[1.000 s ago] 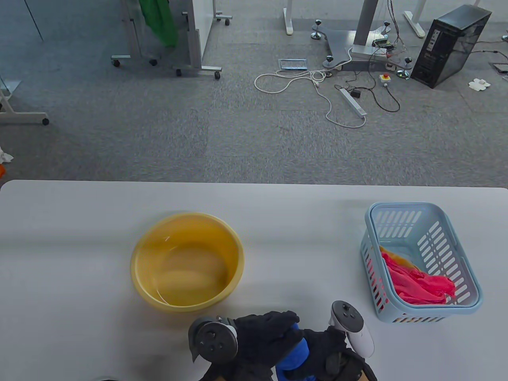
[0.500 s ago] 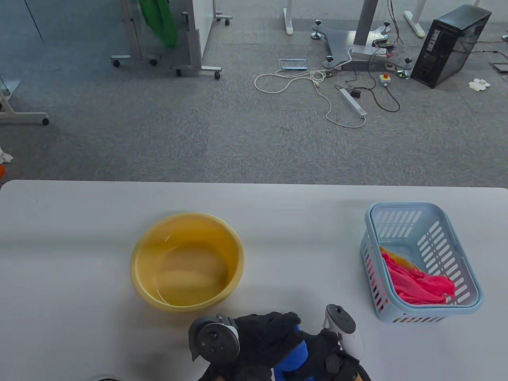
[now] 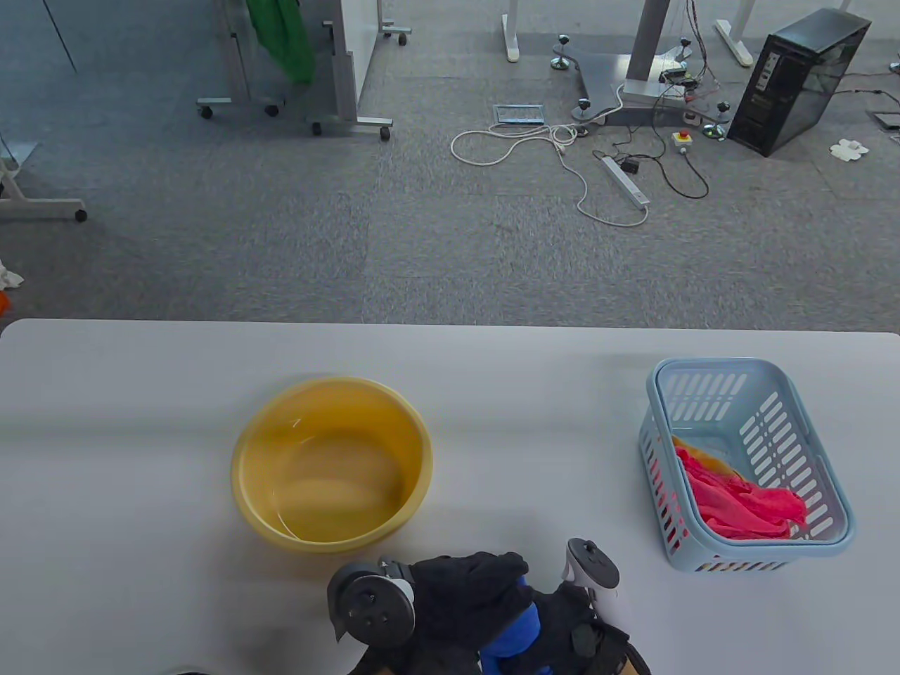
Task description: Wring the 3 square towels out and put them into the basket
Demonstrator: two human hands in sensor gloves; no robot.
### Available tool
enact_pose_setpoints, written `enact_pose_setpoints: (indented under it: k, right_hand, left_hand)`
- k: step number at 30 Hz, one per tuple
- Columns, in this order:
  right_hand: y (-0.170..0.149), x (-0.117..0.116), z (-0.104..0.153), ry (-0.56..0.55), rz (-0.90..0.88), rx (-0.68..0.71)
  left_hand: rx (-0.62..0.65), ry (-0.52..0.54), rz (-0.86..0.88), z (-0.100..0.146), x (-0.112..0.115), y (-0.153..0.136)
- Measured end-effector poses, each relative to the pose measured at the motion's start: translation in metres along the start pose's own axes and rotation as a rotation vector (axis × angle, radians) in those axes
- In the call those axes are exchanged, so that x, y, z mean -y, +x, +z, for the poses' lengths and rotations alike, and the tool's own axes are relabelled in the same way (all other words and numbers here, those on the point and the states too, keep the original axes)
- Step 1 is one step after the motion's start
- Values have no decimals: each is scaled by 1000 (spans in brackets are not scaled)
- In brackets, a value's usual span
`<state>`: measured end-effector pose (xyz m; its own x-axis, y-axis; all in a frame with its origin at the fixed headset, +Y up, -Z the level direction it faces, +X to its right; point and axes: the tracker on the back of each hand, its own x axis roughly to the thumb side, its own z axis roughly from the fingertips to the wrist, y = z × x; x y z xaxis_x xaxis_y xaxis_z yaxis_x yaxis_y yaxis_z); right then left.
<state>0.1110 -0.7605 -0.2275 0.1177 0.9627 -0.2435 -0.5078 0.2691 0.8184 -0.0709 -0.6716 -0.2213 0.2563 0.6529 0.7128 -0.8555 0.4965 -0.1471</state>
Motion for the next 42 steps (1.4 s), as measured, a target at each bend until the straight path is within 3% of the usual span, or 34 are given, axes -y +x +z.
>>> enact_pose_setpoints:
  k: [5, 15, 23, 27, 29, 36, 42]
  right_hand:
    - [9, 2, 7, -78, 107, -13]
    - [21, 8, 20, -314, 361, -85]
    - [32, 1, 27, -548, 614, -69]
    - [38, -5, 31, -689, 786, -12]
    - [40, -10, 32, -809, 891, 56]
    - [42, -15, 33, -903, 1055, 108]
    - [47, -32, 35, -1006, 1299, 116]
  left_hand:
    - [-16, 23, -21, 2, -1, -1]
    - [-186, 39, -61, 10, 2, -12]
    - [-281, 42, -33, 13, 1, -20]
    - [-349, 44, 55, 15, 1, -28]
    - [-384, 45, 130, 16, 2, -32]
    - [-505, 41, 245, 22, 6, -43]
    - [-659, 16, 380, 29, 12, -51]
